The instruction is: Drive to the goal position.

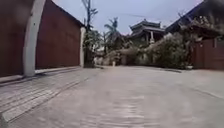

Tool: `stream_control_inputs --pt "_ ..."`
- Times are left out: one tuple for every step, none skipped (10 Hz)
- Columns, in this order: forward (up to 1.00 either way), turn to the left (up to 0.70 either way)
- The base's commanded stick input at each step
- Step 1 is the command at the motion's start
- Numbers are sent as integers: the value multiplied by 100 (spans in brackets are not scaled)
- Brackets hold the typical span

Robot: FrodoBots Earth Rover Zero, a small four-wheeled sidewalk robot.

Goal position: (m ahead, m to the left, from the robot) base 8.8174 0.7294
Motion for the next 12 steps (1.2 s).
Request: stream_control_inputs --pt "100 -40" --pt "100 -39" --pt "100 0" --pt "100 0" --pt "100 0" --pt "100 0" --pt "100 0" --pt "100 0" --pt "100 0" --pt "100 0" --pt "100 0" --pt "100 0"
